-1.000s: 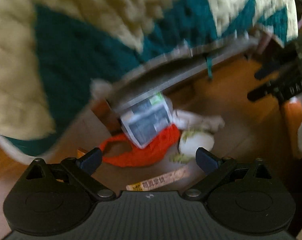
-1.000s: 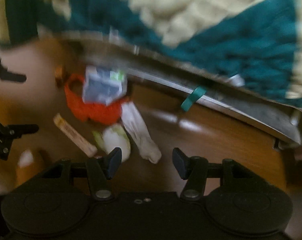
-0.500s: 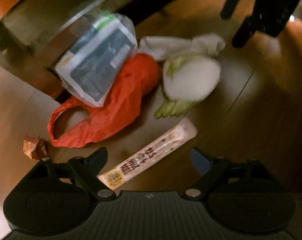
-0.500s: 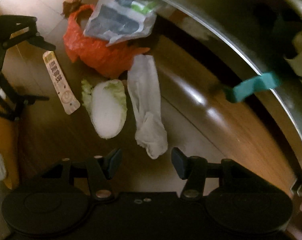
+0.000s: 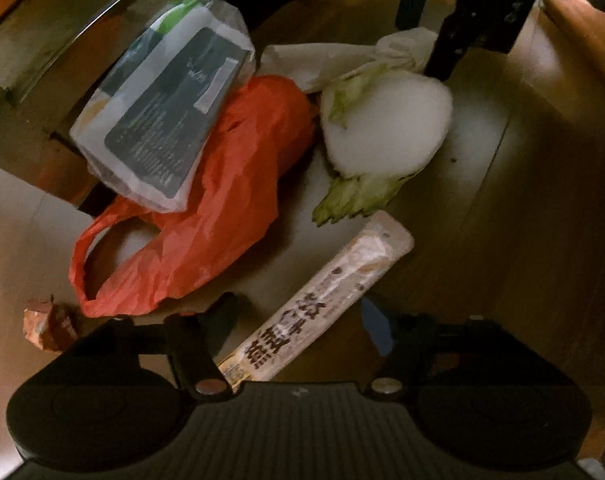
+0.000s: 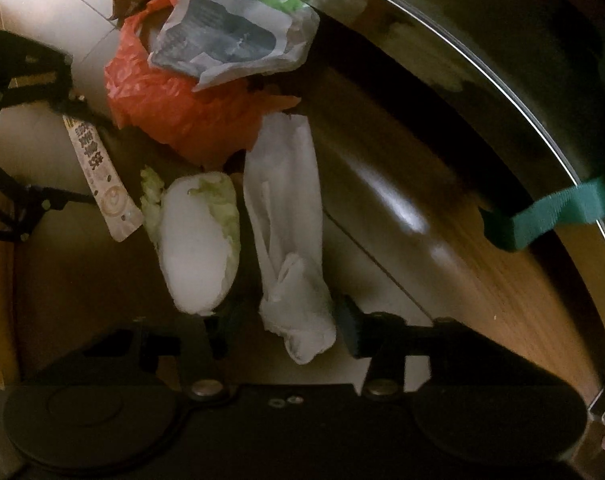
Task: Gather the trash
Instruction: 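Grasp beige coffee stick sachet with left tool while right tool grasps white tissue, then lift and carry the sachet and tissue up over the teal bin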
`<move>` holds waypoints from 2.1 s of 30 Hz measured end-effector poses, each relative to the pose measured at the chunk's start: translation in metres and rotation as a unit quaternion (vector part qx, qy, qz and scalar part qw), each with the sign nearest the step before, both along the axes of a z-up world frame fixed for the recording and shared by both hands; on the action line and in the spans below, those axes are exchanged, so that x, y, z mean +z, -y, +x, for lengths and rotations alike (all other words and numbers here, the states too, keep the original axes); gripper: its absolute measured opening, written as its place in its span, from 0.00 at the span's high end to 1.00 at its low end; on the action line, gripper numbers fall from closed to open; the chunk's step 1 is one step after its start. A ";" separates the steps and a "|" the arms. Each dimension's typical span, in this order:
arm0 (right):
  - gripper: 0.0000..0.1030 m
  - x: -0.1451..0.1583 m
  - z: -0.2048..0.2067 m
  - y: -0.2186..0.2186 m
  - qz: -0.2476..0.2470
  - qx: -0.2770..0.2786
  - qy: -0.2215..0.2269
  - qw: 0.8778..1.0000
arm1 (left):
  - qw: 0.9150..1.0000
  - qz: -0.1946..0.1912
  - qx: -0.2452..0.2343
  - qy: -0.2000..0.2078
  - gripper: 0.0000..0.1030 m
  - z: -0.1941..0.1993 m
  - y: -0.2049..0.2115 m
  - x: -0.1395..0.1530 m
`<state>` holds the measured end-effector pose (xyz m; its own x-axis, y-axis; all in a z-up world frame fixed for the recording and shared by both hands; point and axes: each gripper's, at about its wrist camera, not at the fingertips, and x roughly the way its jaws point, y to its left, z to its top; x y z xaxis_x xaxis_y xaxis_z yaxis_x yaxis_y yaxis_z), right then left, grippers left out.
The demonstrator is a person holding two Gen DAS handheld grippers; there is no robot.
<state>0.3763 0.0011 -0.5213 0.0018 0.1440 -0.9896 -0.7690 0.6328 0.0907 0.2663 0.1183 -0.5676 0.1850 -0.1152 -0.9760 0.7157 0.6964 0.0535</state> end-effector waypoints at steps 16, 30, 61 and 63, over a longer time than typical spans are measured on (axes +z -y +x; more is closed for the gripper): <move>0.87 0.022 -0.025 0.011 -0.007 -0.089 0.012 0.996 | 0.996 -0.031 0.081 -0.038 0.76 0.003 0.012 0.007; 0.87 0.147 -0.064 0.038 0.049 -0.164 0.030 0.985 | 0.983 -0.098 0.149 -0.051 0.79 -0.001 -0.001 0.086; 0.87 0.570 -0.161 0.114 0.242 -0.225 0.335 0.882 | 0.898 -0.285 0.213 0.260 0.81 -0.051 0.037 0.552; 0.87 0.593 -0.156 0.116 0.248 -0.225 0.358 0.871 | 0.890 -0.290 0.215 0.277 0.81 -0.051 0.040 0.574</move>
